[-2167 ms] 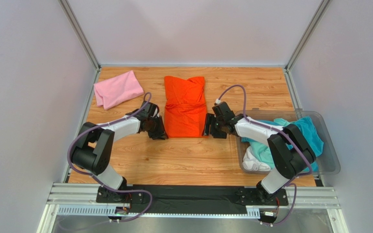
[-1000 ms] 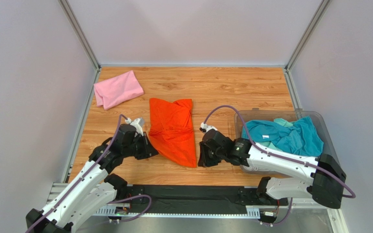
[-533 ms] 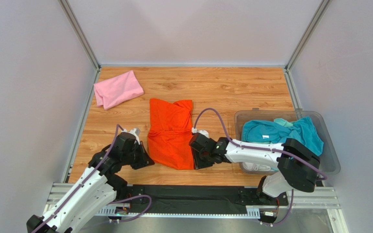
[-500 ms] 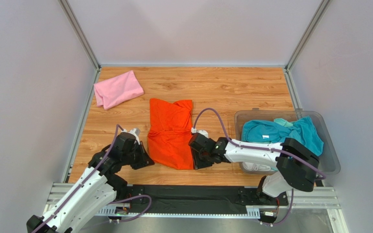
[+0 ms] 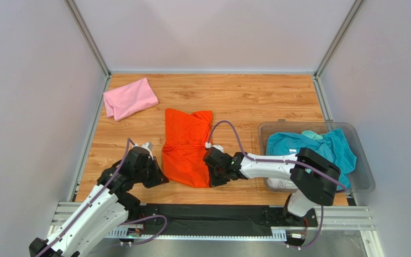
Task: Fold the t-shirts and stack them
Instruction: Fold the tshirt
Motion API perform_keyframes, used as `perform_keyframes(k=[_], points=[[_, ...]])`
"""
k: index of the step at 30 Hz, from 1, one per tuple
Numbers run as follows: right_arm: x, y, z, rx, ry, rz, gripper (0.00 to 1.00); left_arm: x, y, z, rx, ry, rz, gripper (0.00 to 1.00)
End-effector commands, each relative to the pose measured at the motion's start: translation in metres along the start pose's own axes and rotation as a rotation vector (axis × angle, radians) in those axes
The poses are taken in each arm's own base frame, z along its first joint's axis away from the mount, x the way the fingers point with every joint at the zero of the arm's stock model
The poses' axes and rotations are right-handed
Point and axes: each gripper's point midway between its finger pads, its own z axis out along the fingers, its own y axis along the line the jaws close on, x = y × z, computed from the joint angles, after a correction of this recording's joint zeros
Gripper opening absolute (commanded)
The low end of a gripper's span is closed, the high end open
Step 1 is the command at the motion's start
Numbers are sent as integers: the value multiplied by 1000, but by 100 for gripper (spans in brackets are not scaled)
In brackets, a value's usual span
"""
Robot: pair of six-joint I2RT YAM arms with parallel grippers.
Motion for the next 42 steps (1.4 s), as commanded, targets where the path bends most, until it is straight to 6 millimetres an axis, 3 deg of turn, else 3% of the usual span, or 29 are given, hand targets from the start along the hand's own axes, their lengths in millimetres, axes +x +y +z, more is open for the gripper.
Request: perform_keyframes(k=[1,7,11,13,19,27,34,42], points=[[0,21,-12,-57,-10,-19,0,-1,-6,-10,21,-9,-15,0],[23,38,-65,-96,29,-61,0,-5,-20,-39,102,-69,4,0],[35,66,-103,-270,80,-62,0,-11,-34,-61,174,-126,25,0],[32,75,-123,-321,74,-63,0,-18,-42,-74,206,-171,33,0],[16,81,-154,-343,8,-59,0,-52,-64,-106,240,-327,86,0],[-30,62,-170,-329,-120,15,0,-93,-82,-105,177,-404,101,0],[-81,28,-171,-313,-191,78,0,-135,-94,-93,89,-480,112,0],[-131,5,-154,-319,-226,115,0,-178,-93,-61,-69,-490,115,0]])
